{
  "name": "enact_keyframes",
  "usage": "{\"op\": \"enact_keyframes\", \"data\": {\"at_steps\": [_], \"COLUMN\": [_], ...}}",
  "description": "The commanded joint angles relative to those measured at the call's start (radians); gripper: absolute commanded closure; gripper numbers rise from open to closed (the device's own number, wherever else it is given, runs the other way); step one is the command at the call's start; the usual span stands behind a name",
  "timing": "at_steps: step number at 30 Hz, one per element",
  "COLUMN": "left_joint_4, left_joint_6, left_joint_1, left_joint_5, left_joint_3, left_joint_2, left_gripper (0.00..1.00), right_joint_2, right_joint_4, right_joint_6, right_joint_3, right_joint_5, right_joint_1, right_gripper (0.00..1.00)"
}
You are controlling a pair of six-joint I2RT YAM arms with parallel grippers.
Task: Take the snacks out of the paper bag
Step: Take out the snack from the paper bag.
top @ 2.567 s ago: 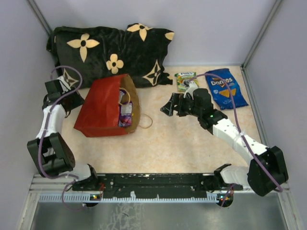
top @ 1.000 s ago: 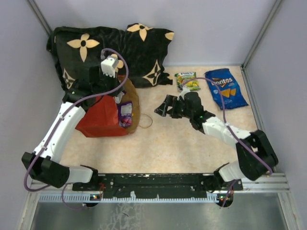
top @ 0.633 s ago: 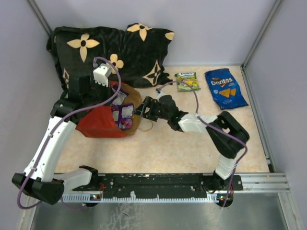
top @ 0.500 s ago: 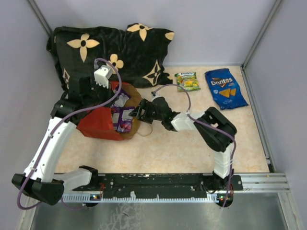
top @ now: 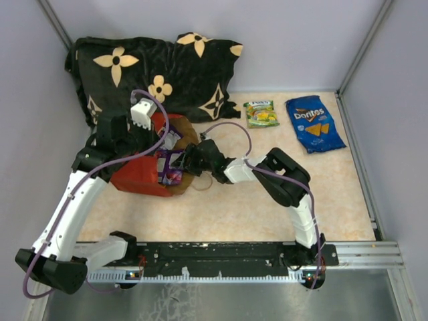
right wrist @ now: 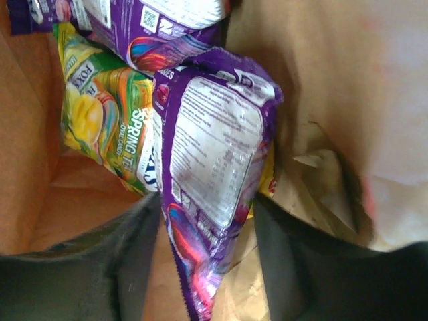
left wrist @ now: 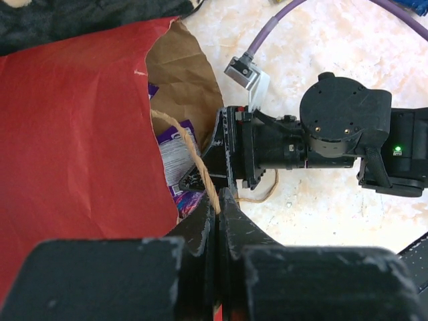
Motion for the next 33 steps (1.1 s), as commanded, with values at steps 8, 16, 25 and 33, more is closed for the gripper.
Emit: {"op": "enact_keyframes", "data": {"at_steps": [8, 16, 25, 33], "left_joint_4": [0.138, 0.180, 0.192, 0.196], "left_joint_6": [-0.015, 0.000, 0.016, 0.017], "left_joint_1": [-0.003, 0.001, 0.010, 0.017], "left_joint_5": [-0.121, -0.187, -0.173, -0.147], "left_joint_3": [-0.084, -0.110, -0.155, -0.169], "left_joint_2": [-0.011, -0.010, 0.003, 0.021], "left_gripper": [1.00, 0.99, 0.98, 0.98], "right_joint_2": [-0.190, -0.535, -0.738, -0.686], "right_joint_4": [-0.203, -0.392, -0.729, -0.912], "right_joint_6": [-0.250, -0.504, -0.813, -0.947], "right_joint_3": [0.117, 0.029, -0.051, 0.029], "right_joint_5": [0.164, 0.111, 0.033, 0.384], "right_joint_1": [0.106, 0.041, -0.209, -0.208], "right_gripper": [1.00, 1.00, 1.00, 1.00]}}
